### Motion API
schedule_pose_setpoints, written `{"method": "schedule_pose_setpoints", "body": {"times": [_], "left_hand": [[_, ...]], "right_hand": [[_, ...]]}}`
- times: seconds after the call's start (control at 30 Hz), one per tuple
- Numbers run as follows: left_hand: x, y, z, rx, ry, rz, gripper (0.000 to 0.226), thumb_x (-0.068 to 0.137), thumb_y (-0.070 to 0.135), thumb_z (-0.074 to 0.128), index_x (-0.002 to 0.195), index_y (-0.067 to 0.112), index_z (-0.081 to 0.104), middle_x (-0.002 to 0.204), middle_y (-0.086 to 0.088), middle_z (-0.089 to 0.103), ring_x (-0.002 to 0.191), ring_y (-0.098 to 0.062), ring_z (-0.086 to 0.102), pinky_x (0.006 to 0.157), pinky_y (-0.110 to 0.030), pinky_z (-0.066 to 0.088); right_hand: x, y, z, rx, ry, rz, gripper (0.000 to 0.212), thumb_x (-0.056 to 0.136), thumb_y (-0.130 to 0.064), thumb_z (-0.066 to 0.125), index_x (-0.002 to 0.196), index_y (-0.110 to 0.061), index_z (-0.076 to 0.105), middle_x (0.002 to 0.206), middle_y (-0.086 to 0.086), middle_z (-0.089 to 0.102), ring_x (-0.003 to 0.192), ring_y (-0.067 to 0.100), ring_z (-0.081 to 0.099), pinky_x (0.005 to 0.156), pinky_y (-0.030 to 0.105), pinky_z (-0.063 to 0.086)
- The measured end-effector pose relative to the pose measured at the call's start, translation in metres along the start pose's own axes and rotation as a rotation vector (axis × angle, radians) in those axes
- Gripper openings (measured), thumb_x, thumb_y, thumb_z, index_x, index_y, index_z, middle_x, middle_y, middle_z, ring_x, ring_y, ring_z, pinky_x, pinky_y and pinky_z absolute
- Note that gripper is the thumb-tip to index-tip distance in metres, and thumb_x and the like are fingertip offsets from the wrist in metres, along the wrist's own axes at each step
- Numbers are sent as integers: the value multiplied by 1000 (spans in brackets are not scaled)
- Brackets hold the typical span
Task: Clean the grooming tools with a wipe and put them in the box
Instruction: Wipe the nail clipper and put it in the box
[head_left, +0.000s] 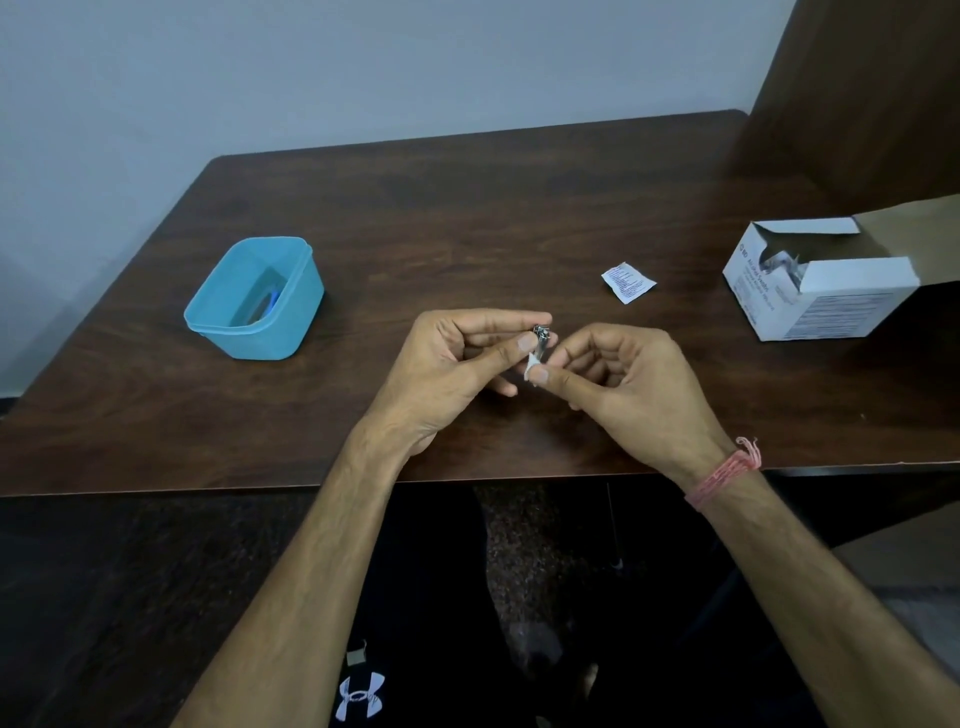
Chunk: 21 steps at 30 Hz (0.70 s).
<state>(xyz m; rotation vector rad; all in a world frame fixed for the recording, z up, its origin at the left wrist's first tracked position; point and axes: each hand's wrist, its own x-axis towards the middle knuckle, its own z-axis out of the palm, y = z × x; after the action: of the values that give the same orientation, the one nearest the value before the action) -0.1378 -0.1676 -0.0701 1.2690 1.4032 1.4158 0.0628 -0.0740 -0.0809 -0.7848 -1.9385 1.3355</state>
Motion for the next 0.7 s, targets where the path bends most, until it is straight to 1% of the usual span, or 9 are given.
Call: {"method": "schedule_pose_setpoints", "body": {"times": [0.1,0.17,0.23,0.33,0.37,0.47,0.53,0.6,0.7], "left_hand": [[1,0,1,31,-17,-2,24,105,9,74,127,14,81,109,-7,86,89,-18,79,70,-24,63],[1,0,1,38,-17,-4,24,105,9,75,128,12,81,108,-9,86,88,-18,80,69,-24,62],[1,0,1,32,-11,-4,25,106,9,74,130,10,80,109,-8,86,89,-19,80,69,-24,62],[0,1,0,9,-9,-10,26,107,8,72,131,8,79,115,-7,86,95,-23,81,70,-23,62],[0,1,0,8,-13,-10,26,107,8,72,132,8,79,116,-7,86,95,-22,81,70,-23,62],[1,0,0,12,-18,-10,26,106,9,73,131,9,80,112,-9,86,90,-17,78,69,-24,62],[1,-1,0,11,-15,-12,26,106,8,74,131,8,80,111,-10,86,89,-17,77,70,-24,62],[0,-1,0,10,-20,-14,27,106,8,73,132,8,79,112,-9,86,91,-18,78,71,-24,62],[1,-1,-1,13,-18,-10,26,107,9,72,132,9,79,116,-7,85,94,-21,79,72,-25,63]], "right_hand": [[1,-2,-1,10,68,13,22,91,-40,89,87,-22,78,80,1,79,62,18,71,54,27,51],[1,-2,-2,17,80,20,22,92,-39,88,88,-21,77,81,3,79,62,15,71,53,23,50],[0,0,-2,10,53,15,20,92,-36,90,88,-21,78,81,3,80,63,20,71,56,28,53],[0,1,-1,6,0,-3,20,89,-35,93,87,-21,80,82,5,80,69,38,70,65,41,56],[0,1,-1,8,5,-3,20,89,-35,93,87,-21,80,82,4,80,69,37,71,64,40,56],[1,0,-2,10,78,20,19,92,-37,89,88,-23,78,83,1,80,63,19,73,55,24,52],[1,0,-3,10,92,20,18,94,-36,88,90,-23,76,84,1,80,64,16,73,54,21,51],[0,2,-2,-3,67,7,17,93,-33,89,90,-22,76,83,0,79,64,20,73,55,25,53],[0,4,0,-39,13,-10,18,90,-34,92,88,-22,78,81,2,78,68,35,72,64,39,57]]}}
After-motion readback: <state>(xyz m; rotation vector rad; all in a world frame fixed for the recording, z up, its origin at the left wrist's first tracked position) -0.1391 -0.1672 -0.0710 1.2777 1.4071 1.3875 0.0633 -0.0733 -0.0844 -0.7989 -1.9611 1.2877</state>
